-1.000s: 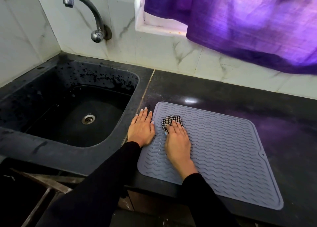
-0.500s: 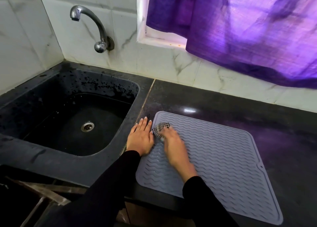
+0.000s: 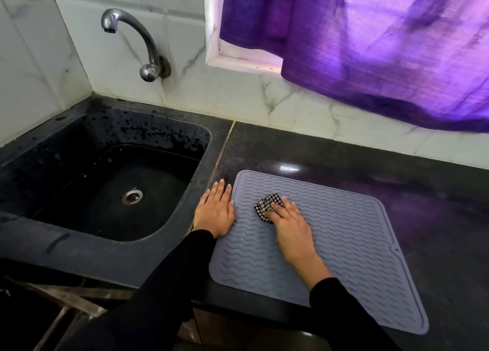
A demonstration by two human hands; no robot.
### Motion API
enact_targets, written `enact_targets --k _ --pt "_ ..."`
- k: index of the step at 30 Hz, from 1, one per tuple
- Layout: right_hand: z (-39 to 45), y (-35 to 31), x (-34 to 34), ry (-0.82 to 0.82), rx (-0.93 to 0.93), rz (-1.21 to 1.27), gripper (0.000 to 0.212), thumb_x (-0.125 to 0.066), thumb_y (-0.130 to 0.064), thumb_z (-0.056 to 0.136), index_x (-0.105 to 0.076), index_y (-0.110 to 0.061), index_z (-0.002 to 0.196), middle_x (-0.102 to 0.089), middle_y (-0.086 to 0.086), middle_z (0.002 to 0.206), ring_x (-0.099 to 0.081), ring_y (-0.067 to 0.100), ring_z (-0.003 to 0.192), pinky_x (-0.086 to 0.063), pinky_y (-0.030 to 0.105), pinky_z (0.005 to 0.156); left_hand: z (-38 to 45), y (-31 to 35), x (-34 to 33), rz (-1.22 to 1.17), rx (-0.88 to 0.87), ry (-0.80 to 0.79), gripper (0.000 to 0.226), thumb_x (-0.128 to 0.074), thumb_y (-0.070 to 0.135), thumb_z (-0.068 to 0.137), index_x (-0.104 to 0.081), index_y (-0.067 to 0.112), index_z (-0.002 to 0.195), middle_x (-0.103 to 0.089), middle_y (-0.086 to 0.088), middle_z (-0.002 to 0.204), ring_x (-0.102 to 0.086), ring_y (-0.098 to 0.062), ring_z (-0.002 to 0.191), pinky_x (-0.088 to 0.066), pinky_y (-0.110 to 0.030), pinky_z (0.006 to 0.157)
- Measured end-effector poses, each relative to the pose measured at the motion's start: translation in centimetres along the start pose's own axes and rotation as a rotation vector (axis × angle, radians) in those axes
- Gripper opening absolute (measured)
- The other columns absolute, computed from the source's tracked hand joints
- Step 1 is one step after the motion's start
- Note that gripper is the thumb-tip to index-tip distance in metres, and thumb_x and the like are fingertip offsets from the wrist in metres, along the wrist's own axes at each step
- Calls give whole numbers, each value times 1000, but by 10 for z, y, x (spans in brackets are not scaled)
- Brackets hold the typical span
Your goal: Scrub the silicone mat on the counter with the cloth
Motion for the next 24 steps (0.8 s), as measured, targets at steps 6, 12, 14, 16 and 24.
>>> enact_targets --k 6,12,14,16,24 --pt "24 15 33 120 -547 572 40 -46 -2 89 -60 -20 123 -62 11 123 -56 30 114 -41 30 95 1 0 -1 -26 6 16 89 15 51 72 -17 16 147 -10 -2 157 -5 -13 144 -1 -30 115" --pt "12 -40 -10 -55 -18 233 64 -37 5 91 -27 -26 145 -22 1 155 -16 20 144 -10 34 120 3 0 -1 -3 4 7 91 16 51 69 -14 17 148 -7 -1 157 -3 -13 144 0 -29 115" --pt "8 -31 -10 -61 -7 173 67 -38 6 89 -24 -26 146 -19 -1 156 -12 19 145 -6 32 119 3 0 0 -8 7 6 91 16 52 69 -15 17 148 -8 -1 157 -4 -13 144 0 -29 115" --pt "2 -22 -6 -40 -28 188 68 -41 7 88 -27 -27 145 -21 -3 155 -15 17 144 -6 29 117 2 -1 -1 -17 2 2 90 14 53 70 -16 17 148 -8 -1 157 -4 -13 144 0 -30 115" --pt "-27 37 4 36 -238 326 58 -46 6 85 -51 -28 132 -46 -3 142 -41 20 132 -28 27 109 2 -1 -1 -7 -3 -24 65 -6 43 89 -16 16 147 -8 -3 157 -4 -15 145 -2 -32 116"
Point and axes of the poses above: each hand's wrist, its own z-axis towards the middle knuckle, its own x-axis out of the back of the hand, y = z × x, the point moved 3 cm from there along z, towards the middle knuckle
